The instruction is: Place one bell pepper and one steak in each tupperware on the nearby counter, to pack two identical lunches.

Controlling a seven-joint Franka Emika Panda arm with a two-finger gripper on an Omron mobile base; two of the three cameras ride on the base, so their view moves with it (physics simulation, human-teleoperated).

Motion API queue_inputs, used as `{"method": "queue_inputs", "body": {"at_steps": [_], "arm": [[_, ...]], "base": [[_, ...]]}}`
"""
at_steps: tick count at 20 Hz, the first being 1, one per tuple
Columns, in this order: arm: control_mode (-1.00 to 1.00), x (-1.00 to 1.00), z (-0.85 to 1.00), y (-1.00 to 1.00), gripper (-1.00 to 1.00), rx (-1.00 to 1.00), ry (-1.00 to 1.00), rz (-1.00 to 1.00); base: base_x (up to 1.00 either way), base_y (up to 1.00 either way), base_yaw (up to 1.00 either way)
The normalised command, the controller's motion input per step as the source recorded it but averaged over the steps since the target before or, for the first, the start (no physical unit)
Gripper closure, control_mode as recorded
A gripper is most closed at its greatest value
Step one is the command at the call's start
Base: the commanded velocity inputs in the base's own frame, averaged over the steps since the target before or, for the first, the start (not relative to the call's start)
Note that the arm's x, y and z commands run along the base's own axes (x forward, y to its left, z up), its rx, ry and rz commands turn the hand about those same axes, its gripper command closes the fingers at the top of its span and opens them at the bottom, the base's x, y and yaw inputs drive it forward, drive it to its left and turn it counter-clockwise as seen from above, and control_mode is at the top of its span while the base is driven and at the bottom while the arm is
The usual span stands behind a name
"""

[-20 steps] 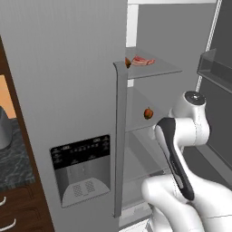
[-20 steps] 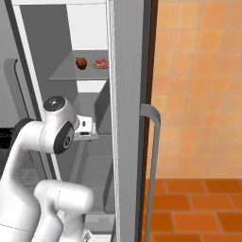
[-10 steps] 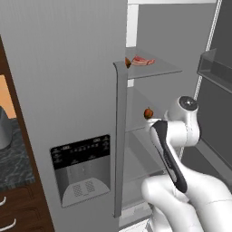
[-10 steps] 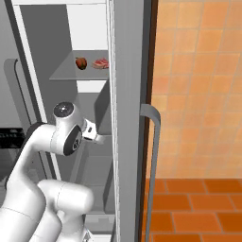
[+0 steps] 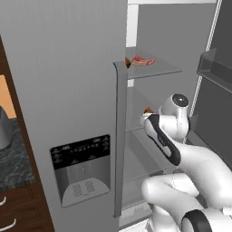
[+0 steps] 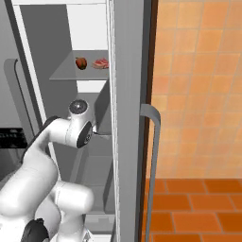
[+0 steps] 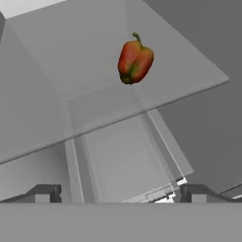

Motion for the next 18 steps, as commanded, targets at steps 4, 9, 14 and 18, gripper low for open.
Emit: {"method": "queue_inputs", "body": {"at_steps": [4,9,14,18], "arm": [[-1.00,0.71,-0.09,0.00,-1.00,0.00,0.07,0.00],[-1.00,0.69,-0.14,-0.09,-1.00,0.00,0.04,0.00],[-1.00,0.64,-0.23,-0.13,-1.00,0.00,0.01,0.00],[-1.00,0.63,-0.28,-0.10,-1.00,0.00,0.00,0.00]], "base": [[0.00,0.00,0.00],[0.00,0.00,0.00],[0.00,0.00,0.00],[0.00,0.00,0.00]]}}
